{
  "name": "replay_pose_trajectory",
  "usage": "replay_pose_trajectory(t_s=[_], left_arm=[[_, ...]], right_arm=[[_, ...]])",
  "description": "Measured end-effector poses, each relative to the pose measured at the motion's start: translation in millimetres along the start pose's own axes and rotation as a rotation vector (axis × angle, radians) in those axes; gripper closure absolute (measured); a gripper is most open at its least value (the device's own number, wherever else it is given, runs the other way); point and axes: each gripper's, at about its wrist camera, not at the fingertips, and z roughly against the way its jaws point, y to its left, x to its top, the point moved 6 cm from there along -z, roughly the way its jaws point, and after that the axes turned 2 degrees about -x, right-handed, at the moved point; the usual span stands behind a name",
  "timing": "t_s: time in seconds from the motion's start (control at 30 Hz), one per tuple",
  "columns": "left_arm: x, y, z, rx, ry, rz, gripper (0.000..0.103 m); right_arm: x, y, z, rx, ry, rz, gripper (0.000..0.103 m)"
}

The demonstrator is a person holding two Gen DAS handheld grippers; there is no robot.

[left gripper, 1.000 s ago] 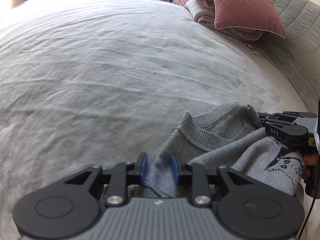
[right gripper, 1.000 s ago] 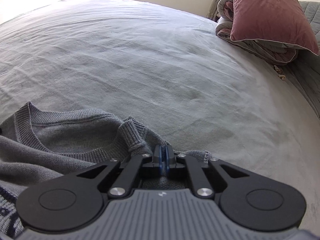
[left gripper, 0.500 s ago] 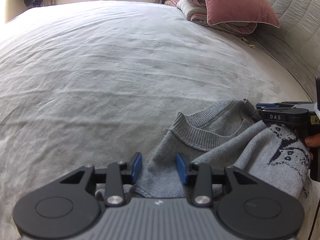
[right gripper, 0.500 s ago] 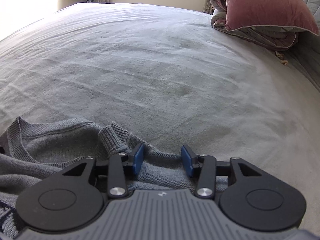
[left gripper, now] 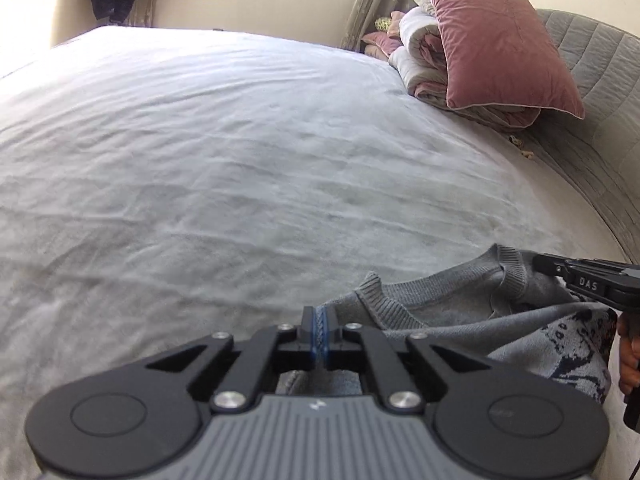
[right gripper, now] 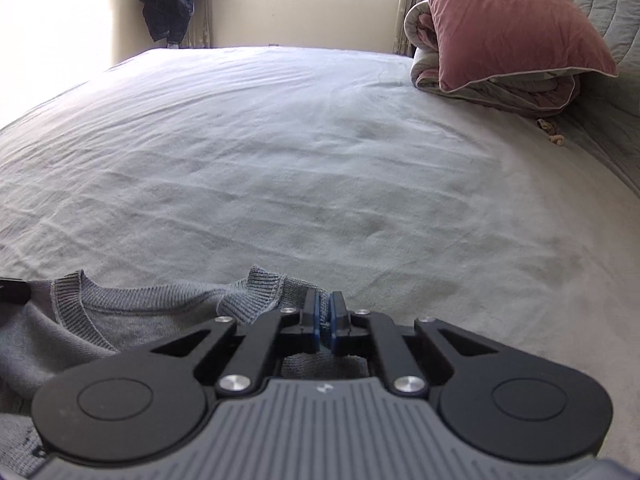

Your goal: Fold clothes

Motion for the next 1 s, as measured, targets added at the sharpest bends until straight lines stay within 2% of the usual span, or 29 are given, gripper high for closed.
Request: replay_pose_trajectory(t_s=[0.13, 0.27, 0.43, 0.6, 0.7, 0.83, 1.0], left_arm=[[26.5, 2.5, 12.4, 0.054, -0.075, -0.064, 0.101], [59.5, 6.9, 8.7, 0.128, -0.120, -0.136, 0.101], [107.7, 6.6, -8.0, 0.210, -0.172, -0.239, 0.101], [149.3, 5.5, -40.0, 0.274, -0.200, -0.305, 0.101], [162.7, 8.1, -65.4, 0.297, -0.194, -0.315, 0.101], [163.2, 10.5, -101.7, 0.317, -0.160, -0.327, 0.100], [143.5, 13.6, -138.0, 0.321, -0.100, -0.295, 0.100]], right_arm=[[21.4, 1.5, 23.3, -0.030, -0.096, -0.010, 0.096], [46.5, 7.9, 37.6, -0.054, -0.185, -0.011, 0.096], [82.4, 15.2, 30.4, -0.090, -0.246, -0.012, 0.096], [108.6, 14.8, 0.6, -0.134, -0.258, -0.005, 0.096], [115.2, 11.5, -22.0, -0.160, -0.247, 0.000, 0.096], [110.4, 6.0, -55.0, -0.180, -0.202, -0.013, 0.096], [94.0, 4.3, -85.2, -0.186, -0.143, -0.012, 0.096]])
